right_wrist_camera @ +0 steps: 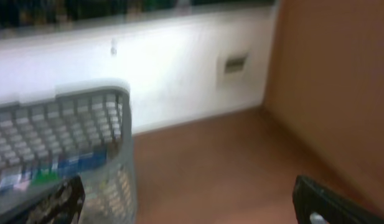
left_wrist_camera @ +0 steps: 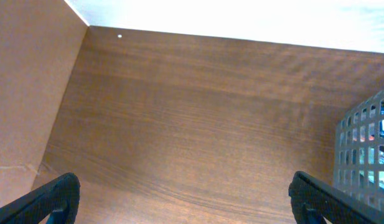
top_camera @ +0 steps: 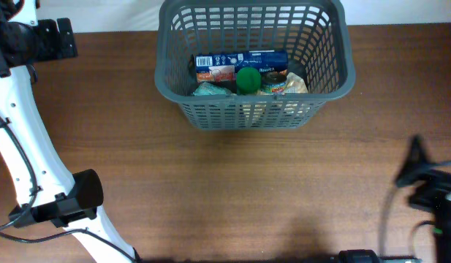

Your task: Pack container

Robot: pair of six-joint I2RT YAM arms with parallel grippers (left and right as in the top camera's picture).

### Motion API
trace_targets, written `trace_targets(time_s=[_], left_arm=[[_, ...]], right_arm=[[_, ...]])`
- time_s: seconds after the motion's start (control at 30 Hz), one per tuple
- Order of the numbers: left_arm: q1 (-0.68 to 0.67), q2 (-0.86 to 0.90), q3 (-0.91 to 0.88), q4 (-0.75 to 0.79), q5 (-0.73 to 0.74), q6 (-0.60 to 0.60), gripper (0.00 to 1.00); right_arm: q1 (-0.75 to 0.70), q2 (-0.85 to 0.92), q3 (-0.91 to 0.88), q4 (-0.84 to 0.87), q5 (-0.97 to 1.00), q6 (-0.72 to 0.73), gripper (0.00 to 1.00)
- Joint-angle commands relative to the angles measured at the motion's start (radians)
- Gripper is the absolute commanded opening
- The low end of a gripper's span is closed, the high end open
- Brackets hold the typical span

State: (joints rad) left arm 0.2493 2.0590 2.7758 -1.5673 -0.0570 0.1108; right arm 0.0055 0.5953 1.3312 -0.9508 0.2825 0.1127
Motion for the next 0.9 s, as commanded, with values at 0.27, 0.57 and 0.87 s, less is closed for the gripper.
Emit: trace_targets(time_s=[0.27,0.57,0.87], left_arm=[[0.002,-0.007,-0.005,-0.003,0.0,-0.006,0.99],[0.002,-0.007,-0.005,-0.003,0.0,-0.006,0.99],[0.002,-0.007,-0.005,-0.003,0.0,-0.006,0.99]], right_arm=[[-0.058,-0.339,-0.919,0.523,-0.291,0.0,0.99],[-0.06,-0.525,-1.152,0.566,-0.29,-0.001,0.99],[-0.063,-0.592,-1.219,0.578,-0.272,-0.001,0.99]])
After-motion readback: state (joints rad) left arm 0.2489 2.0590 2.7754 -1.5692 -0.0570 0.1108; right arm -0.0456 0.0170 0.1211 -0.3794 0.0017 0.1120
